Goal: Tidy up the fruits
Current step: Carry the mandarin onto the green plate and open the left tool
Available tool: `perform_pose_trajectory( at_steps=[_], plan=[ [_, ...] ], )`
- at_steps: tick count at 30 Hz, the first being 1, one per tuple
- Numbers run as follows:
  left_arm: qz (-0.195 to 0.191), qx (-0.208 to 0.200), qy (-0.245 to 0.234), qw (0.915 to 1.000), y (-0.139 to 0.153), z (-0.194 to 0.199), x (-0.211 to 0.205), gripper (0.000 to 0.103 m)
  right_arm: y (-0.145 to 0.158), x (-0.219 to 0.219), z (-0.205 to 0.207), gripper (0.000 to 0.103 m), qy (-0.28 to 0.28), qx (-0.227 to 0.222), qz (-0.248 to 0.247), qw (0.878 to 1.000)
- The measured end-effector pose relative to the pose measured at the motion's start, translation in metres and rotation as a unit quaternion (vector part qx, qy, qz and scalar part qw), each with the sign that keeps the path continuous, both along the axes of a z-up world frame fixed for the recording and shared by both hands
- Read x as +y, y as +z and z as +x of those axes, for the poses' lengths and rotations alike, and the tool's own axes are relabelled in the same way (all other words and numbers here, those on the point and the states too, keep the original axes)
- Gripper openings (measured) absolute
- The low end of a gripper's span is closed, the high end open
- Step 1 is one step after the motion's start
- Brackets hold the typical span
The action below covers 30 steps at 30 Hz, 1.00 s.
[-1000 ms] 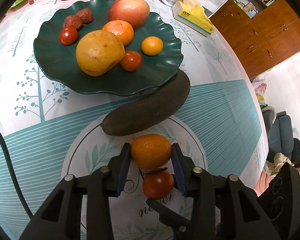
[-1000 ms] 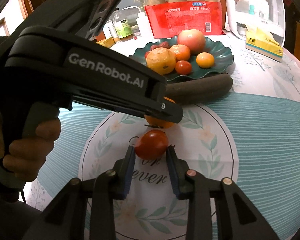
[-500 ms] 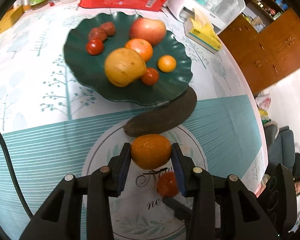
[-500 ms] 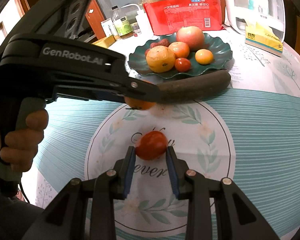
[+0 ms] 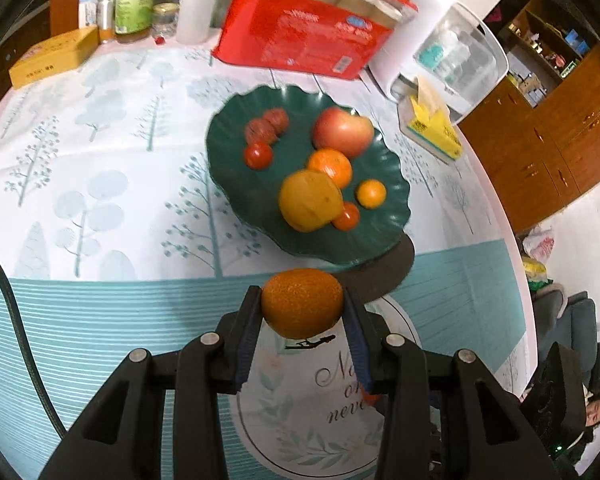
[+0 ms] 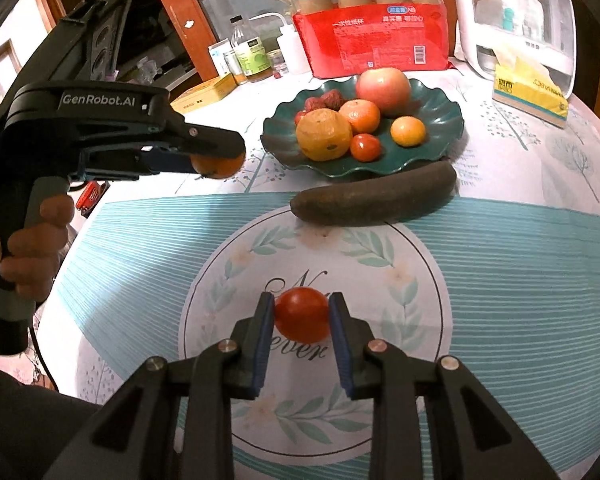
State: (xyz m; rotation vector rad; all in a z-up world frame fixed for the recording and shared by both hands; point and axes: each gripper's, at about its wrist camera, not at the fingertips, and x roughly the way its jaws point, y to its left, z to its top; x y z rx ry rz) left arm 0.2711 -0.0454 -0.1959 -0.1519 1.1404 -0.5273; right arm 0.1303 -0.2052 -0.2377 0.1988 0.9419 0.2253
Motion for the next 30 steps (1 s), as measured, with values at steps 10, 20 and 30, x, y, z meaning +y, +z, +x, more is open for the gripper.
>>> perform_pose_trajectory(
  at_steps=[10,20,30],
  plan=[
    [0.003,-0.038,0.009,0.9992,0.021,0.022,0.015,0.039,0.019,-0.005,0.008,0.028,0.011,-0.008,-0.027,1.000],
    [0.002,-0.060,0.010,0.9981,0.030,0.052,0.012,0.039,0.046,-0.024,0.036,0.020,-0.001,-0.034,-0.043,0.999],
    [0.009,-0.060,-0.003,0.9982,0.025,0.082,-0.002,0.039,0.056,-0.041,0.070,0.020,-0.016,-0.049,-0.048,0.997]
  ],
)
